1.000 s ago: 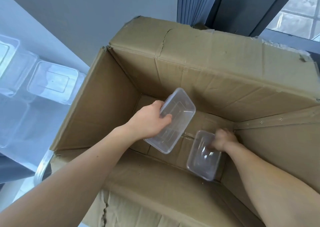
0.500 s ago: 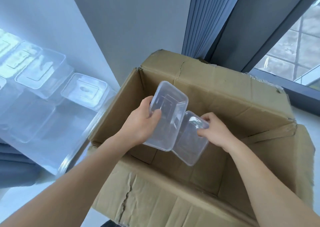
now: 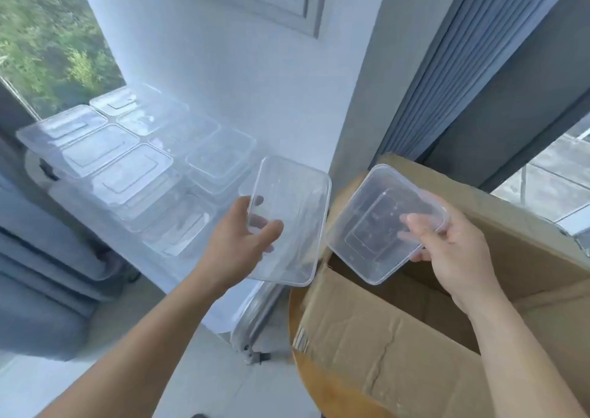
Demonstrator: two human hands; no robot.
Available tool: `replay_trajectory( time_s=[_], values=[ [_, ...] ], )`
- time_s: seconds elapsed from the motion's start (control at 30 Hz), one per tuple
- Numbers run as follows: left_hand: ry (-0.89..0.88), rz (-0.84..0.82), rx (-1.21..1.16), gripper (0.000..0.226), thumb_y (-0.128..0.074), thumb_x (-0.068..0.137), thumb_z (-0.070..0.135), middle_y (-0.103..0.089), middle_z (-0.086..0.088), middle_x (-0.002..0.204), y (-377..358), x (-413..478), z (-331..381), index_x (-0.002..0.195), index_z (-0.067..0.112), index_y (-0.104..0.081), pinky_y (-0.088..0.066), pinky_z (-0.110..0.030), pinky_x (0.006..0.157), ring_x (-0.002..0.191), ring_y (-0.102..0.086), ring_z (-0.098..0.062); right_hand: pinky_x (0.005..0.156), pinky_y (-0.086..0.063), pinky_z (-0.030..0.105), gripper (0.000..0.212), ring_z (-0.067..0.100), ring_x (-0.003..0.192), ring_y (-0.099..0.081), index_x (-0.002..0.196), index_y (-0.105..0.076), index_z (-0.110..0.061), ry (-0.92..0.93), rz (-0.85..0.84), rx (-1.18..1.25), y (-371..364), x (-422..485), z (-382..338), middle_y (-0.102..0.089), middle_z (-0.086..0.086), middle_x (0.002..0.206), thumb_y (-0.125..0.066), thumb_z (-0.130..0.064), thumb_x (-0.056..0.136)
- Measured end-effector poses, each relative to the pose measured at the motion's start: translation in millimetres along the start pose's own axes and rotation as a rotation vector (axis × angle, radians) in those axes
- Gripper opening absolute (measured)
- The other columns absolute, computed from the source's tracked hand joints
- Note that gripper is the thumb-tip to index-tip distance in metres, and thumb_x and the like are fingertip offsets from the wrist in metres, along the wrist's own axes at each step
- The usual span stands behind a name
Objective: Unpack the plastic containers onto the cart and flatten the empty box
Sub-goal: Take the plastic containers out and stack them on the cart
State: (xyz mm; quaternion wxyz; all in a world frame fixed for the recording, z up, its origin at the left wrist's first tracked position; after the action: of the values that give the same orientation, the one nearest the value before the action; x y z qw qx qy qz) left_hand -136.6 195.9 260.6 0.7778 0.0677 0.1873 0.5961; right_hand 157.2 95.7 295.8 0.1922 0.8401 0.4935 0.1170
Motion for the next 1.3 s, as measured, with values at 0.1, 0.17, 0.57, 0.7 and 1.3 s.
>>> replay_trajectory(
  time_s=[0.1,0.17,0.57,0.7,1.3],
  values=[
    [0.026,-0.007,0.012,0.046,-0.062,0.094,0.032,-0.066,0.007,0.100,54,-7,-25,0.136,0.035,-0.044,-0.052,-0.021,0.059,0.063,-0.067,-0.004,0.062,-0.054,0.028,0.036,0.010,0.089,-0.067,0.128,-0.056,-0.032,-0.026,-0.005,-0.012,-54,-14,-18,-0.068,-0.015,0.108,-0.060,-0.046,0.095],
    [0.050,-0.005,0.014,0.050,-0.062,0.094,0.033,-0.067,0.005,0.101,80,-7,-38,0.140,0.032,-0.042,-0.058,-0.032,0.067,0.068,-0.070,-0.008,0.066,-0.048,0.030,0.034,0.010,0.078,-0.062,0.121,-0.056,-0.027,-0.026,0.010,-0.036,-82,-21,-24,-0.067,-0.012,0.099,-0.059,-0.047,0.094],
    [0.071,-0.016,0.070,0.052,-0.063,0.093,0.030,-0.068,0.000,0.102,121,58,-44,0.140,0.023,-0.043,-0.053,-0.029,0.063,0.062,-0.069,-0.007,0.070,-0.053,0.040,0.022,0.019,0.068,-0.073,0.099,-0.057,-0.017,-0.236,0.033,0.010,-160,10,0,-0.068,0.002,0.081,-0.068,-0.034,0.092],
    [0.067,-0.031,0.135,0.059,-0.065,0.087,0.038,-0.069,0.004,0.098,126,87,-39,0.140,0.024,-0.045,-0.057,-0.043,0.074,0.070,-0.071,-0.013,0.069,-0.054,0.038,0.022,0.018,0.066,-0.074,0.101,-0.056,-0.015,-0.329,0.031,0.092,-187,42,13,-0.070,0.002,0.083,-0.068,-0.032,0.093],
    [0.001,-0.374,0.260,0.051,-0.062,0.094,0.030,-0.068,0.005,0.100,112,225,-47,0.141,0.022,-0.044,-0.051,-0.025,0.063,0.057,-0.066,-0.002,0.097,-0.053,0.047,0.061,0.016,0.070,-0.075,0.136,-0.048,-0.004,-0.730,0.425,0.375,-276,106,86,-0.074,-0.001,0.065,-0.066,-0.036,0.087]
  ],
)
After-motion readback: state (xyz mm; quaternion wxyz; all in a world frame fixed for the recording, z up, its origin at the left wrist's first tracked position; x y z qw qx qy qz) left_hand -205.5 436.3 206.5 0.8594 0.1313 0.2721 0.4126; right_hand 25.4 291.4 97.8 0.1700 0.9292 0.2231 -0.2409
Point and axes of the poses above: each hand's wrist, its own x-axis towards the middle knuckle, its own y-axis out of the back of the hand, z = x × y, the point moved 8 cm from there along x, towards the middle knuckle
